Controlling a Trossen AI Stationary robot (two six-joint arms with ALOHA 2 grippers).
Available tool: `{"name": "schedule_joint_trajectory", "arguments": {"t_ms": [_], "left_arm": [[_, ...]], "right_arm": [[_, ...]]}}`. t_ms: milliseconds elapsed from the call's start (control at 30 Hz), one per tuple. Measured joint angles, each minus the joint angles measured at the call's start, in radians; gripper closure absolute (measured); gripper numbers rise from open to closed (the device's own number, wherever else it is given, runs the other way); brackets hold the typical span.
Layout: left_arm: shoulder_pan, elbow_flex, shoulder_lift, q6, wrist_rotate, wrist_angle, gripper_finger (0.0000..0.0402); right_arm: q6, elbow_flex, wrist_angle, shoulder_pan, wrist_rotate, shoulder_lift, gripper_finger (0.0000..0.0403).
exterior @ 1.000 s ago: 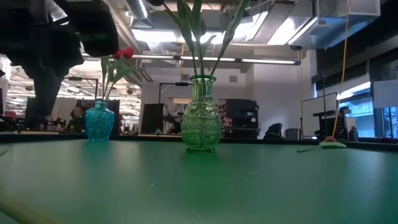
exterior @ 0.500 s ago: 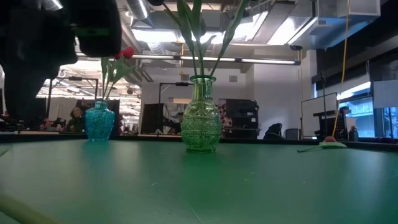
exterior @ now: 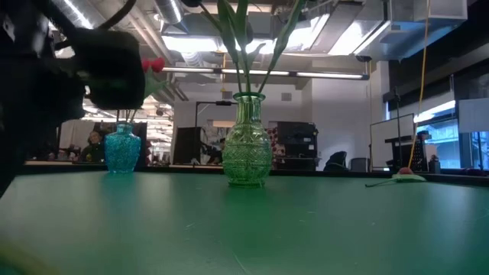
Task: Sort flowers into vase by color
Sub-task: Put the red tulip into the top blue vase
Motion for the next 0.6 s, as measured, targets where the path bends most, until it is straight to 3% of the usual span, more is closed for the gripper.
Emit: {"name": "schedule_joint_trajectory", "arguments": {"t_ms": [167, 467, 600], "left_arm": [[0.039, 0.004, -0.002, 0.012, -0.003, -0.11, 0.0253], [0.168, 0.002, -0.017, 0.207, 0.003, -0.289, 0.0384], [0.257, -0.007, -0.063, 0.331, -0.068, -0.453, 0.0392]], "right_arm": [[-0.006, 0.0, -0.001, 0.0, 0.002, 0.0, 0.0205], [-0.007, 0.0, -0.097, 0.0, 0.005, -0.048, 0.0205], [0.03, 0.0, -0.129, 0.0, 0.013, -0.115, 0.0205]]}}
